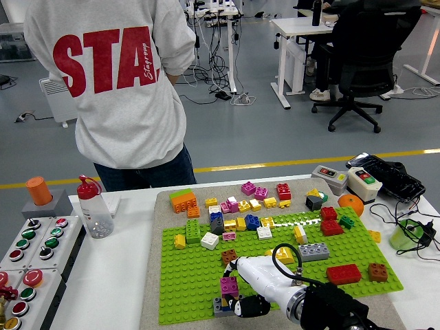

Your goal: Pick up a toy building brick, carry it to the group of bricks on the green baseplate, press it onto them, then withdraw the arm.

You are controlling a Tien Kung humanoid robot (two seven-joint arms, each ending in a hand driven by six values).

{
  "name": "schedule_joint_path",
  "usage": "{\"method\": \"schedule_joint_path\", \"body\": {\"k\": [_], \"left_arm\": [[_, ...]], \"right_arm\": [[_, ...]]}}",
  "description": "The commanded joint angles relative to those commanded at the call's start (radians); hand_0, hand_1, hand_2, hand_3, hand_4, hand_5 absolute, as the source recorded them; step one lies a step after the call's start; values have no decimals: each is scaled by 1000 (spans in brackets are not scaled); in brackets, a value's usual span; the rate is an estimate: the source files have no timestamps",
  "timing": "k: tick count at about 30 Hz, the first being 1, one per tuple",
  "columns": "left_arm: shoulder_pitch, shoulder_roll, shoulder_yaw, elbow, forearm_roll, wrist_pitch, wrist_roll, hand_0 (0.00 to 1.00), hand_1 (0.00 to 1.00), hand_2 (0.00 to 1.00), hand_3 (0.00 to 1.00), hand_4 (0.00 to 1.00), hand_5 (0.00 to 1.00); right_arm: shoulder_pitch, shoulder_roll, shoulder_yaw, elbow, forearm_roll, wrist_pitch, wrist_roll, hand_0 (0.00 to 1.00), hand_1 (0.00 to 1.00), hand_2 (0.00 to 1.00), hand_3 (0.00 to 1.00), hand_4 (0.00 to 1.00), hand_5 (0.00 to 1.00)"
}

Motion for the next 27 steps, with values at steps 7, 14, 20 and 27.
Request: {"method": "schedule_joint_path", "body": {"k": [7, 14, 20, 27], "left_arm": [[-2, 1, 0, 0, -1, 0, -1, 660, 685, 675, 578, 296, 998], [-4, 1, 0, 0, -2, 0, -1, 660, 686, 674, 578, 295, 998], [-4, 1, 0, 0, -2, 1, -1, 660, 685, 675, 579, 296, 998], [-5, 1, 0, 0, -2, 1, -1, 660, 686, 674, 579, 295, 998]], "right_arm": [[1, -2, 2, -1, 4, 9, 2, 717, 755, 839, 611, 493, 257], [0, -4, 2, -3, 7, 19, 2, 722, 761, 852, 617, 503, 270], [0, -5, 1, -5, 9, 24, 1, 723, 762, 851, 623, 506, 274], [-1, -6, 0, -5, 11, 26, 1, 725, 765, 851, 623, 509, 272]]}}
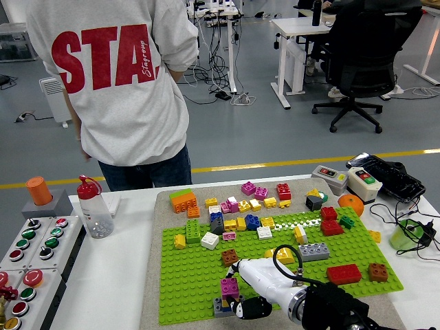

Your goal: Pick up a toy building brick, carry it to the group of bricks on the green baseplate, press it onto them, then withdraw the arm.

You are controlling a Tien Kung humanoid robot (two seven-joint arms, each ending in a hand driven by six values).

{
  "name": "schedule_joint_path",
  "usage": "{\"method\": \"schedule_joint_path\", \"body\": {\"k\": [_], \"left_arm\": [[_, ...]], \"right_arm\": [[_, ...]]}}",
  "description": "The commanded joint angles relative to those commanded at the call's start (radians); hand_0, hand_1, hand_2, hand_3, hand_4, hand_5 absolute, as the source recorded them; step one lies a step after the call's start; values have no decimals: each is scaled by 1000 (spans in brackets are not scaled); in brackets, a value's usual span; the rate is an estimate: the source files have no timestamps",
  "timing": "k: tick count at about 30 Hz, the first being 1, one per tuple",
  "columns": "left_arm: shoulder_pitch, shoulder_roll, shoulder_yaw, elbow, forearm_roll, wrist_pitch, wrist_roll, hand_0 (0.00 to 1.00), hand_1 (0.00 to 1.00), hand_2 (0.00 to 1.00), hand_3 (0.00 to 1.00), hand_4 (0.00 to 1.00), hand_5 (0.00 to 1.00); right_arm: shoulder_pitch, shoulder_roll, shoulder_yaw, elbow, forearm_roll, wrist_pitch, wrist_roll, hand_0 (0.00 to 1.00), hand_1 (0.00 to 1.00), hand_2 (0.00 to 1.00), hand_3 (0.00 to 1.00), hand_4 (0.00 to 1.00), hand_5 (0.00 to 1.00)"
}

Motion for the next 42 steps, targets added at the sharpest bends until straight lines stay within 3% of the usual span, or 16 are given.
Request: {"method": "schedule_joint_path", "body": {"k": [10, 11, 28, 29, 40, 41, 42], "left_arm": [[-2, 0, 0, 0, 1, 0, 0, 660, 686, 673, 579, 295, 998], [-2, 0, 0, 0, 1, 0, 0, 660, 686, 673, 578, 295, 998], [2, -1, -2, 0, 6, 0, 1, 660, 686, 673, 579, 295, 998], [2, -1, -2, 0, 6, 0, 1, 659, 686, 673, 579, 295, 998], [7, -2, -3, 0, 10, -1, 3, 660, 686, 674, 579, 294, 998], [7, -2, -4, 0, 11, -1, 4, 660, 686, 673, 579, 294, 998], [8, -2, -4, 0, 11, -1, 4, 660, 686, 673, 579, 294, 998]], "right_arm": [[2, 0, 2, -4, -1, 1, 2, 728, 767, 857, 628, 510, 273], [2, 0, 2, -5, 0, 3, 2, 748, 783, 908, 663, 522, 285], [-4, 3, -1, -20, 7, 33, 2, 781, 812, 955, 714, 536, 288], [-4, 3, -1, -20, 7, 33, 2, 790, 825, 990, 781, 550, 289], [-8, 6, -2, -32, -5, 17, 11, 792, 830, 998, 835, 571, 287], [-8, 6, -3, -32, -6, 15, 13, 799, 831, 998, 902, 606, 292], [-9, 6, -3, -32, -7, 14, 14, 799, 831, 998, 902, 606, 292]]}}
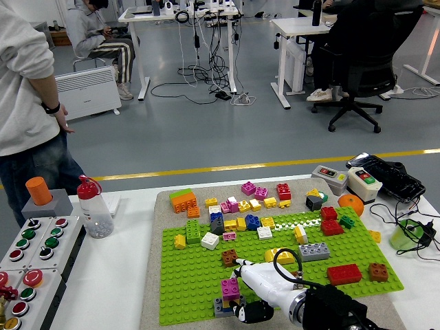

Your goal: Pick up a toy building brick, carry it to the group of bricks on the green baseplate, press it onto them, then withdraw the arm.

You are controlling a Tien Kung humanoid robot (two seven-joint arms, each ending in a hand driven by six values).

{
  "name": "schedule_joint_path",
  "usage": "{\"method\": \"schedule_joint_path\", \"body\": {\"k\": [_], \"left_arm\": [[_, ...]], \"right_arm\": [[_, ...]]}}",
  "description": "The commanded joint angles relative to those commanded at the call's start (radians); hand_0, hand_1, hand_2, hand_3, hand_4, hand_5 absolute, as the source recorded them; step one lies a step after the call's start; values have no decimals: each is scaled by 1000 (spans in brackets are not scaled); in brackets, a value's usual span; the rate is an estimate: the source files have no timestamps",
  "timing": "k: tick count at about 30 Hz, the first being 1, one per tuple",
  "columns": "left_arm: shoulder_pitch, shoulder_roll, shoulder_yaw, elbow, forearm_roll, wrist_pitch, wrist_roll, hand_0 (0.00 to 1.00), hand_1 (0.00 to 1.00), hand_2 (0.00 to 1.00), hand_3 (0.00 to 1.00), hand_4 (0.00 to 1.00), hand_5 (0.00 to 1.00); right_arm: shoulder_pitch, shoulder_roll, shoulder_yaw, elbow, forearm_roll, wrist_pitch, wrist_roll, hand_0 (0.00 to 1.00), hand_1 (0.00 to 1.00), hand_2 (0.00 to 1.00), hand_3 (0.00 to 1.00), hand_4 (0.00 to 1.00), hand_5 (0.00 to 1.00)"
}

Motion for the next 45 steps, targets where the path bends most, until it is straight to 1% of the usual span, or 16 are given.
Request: {"method": "schedule_joint_path", "body": {"k": [4, 5, 11, 12, 19, 25, 27, 29, 30, 35, 36, 38, 41, 42, 43, 45], "left_arm": [[1, 0, -1, 0, 1, 0, 0, 660, 686, 673, 579, 294, 998], [1, 0, -1, 0, 1, 0, 0, 659, 686, 673, 579, 294, 998], [0, 0, -1, 0, 1, 0, -1, 659, 686, 673, 579, 294, 998], [0, 0, -1, 0, 0, 0, -1, 659, 687, 673, 580, 295, 998], [-3, 0, 0, 0, -3, 0, -2, 659, 687, 673, 581, 295, 998], [-5, 1, -1, 0, -4, 0, -2, 660, 687, 673, 580, 295, 998], [-6, 1, -1, 0, -4, 0, -2, 660, 687, 673, 580, 295, 998], [-6, 1, -1, 0, -4, -1, -3, 660, 687, 673, 580, 295, 998], [-7, 1, -1, 0, -4, -1, -3, 659, 687, 673, 580, 295, 998], [-8, 2, -2, 0, -5, -1, -3, 659, 687, 673, 580, 295, 998], [-8, 2, -3, 0, -4, -1, -3, 659, 687, 673, 581, 294, 998], [-8, 2, -3, 0, -4, -1, -3, 659, 687, 673, 581, 294, 998], [-9, 2, -3, 0, -4, -1, -3, 659, 687, 673, 581, 294, 998], [-9, 2, -3, 0, -4, -1, -3, 660, 687, 673, 580, 294, 998], [-9, 2, -3, 0, -4, -1, -3, 660, 687, 673, 580, 294, 998], [-9, 2, -3, 0, -4, -1, -3, 660, 687, 673, 580, 294, 998]], "right_arm": [[-2, -1, 0, 2, -3, -7, 8, 799, 831, 998, 902, 606, 292], [-2, -1, 0, 2, -4, -8, 10, 832, 841, 998, 998, 697, 313], [-2, -2, 3, 3, -4, -22, 34, 832, 841, 998, 998, 697, 313], [-2, -2, 3, 2, -4, -23, 36, 862, 851, 998, 998, 722, 310], [-2, -3, 7, 2, -3, -25, 42, 862, 851, 998, 998, 726, 324], [-8, -9, 21, 22, -12, -37, 49, 863, 853, 998, 998, 713, 312], [-16, -14, 37, 40, -24, -56, 61, 863, 853, 998, 998, 713, 312], [-26, -23, 52, 58, -36, -86, 84, 863, 853, 998, 998, 713, 312], [-31, -29, 58, 67, -41, -103, 97, 864, 854, 997, 998, 683, 302], [-56, -58, 69, 98, -50, -217, 205, 864, 854, 997, 998, 683, 302], [-63, -66, 66, 101, -55, -249, 236, 706, 722, 713, 657, 401, 144], [-70, -73, 64, 102, -55, -290, 277, 706, 722, 713, 657, 401, 144], [-83, -87, 56, 96, -46, -370, 367, 706, 722, 713, 657, 401, 144], [-85, -90, 55, 94, -44, -392, 393, 580, 629, 603, 548, 329, 139], [-88, -94, 52, 90, -48, -413, 423, 580, 629, 603, 548, 329, 139], [-90, -99, 49, 85, -53, -438, 470, 580, 629, 603, 548, 329, 139]]}}
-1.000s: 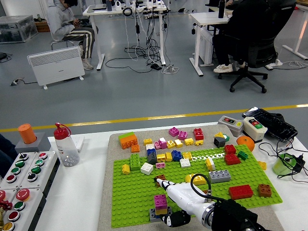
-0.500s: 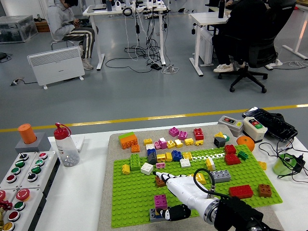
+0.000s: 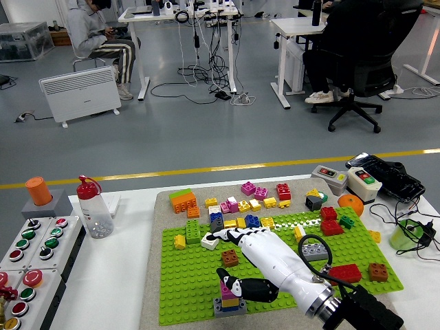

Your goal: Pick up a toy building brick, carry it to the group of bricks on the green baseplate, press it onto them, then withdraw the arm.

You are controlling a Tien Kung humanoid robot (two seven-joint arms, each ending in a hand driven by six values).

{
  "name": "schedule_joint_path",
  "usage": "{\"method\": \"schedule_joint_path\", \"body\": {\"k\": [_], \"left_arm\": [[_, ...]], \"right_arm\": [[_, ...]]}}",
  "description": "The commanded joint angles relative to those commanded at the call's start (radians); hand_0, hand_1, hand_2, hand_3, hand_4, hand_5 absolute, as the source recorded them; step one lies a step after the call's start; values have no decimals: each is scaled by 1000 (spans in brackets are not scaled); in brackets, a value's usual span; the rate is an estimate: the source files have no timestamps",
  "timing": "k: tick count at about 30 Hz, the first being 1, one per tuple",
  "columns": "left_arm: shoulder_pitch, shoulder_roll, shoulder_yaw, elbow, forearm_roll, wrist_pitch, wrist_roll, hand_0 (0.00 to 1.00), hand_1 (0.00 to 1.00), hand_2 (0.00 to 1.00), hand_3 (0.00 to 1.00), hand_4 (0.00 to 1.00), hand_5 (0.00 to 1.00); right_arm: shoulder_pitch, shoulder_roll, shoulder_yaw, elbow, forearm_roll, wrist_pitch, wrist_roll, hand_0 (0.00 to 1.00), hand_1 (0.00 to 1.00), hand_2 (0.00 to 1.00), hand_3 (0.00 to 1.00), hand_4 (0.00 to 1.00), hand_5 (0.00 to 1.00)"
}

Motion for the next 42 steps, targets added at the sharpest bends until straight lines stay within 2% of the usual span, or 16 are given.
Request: {"method": "schedule_joint_path", "body": {"k": [2, 3, 6, 19, 42], "left_arm": [[0, 0, 0, 0, 0, 0, 0, 660, 687, 673, 580, 294, 998], [0, 0, -1, 0, 0, 0, 0, 659, 687, 673, 580, 295, 998], [-1, 0, -1, 0, -1, 0, 0, 659, 687, 673, 580, 295, 998], [1, -2, -3, 0, 4, -1, 2, 659, 687, 673, 580, 294, 998], [8, -3, -4, 0, 9, -2, 3, 659, 688, 674, 580, 294, 998]], "right_arm": [[-2, -5, -6, -8, -4, 1, 41, 580, 629, 603, 548, 329, 139], [-2, -8, -8, -11, -6, 3, 57, 566, 612, 590, 539, 293, 138], [-2, -10, -17, -18, -10, 13, 77, 566, 612, 590, 539, 293, 138], [15, -2, -64, -67, -24, 84, 38, 572, 612, 591, 540, 287, 146], [10, 3, -93, -104, -18, 128, 9, 559, 606, 590, 539, 291, 152]]}}
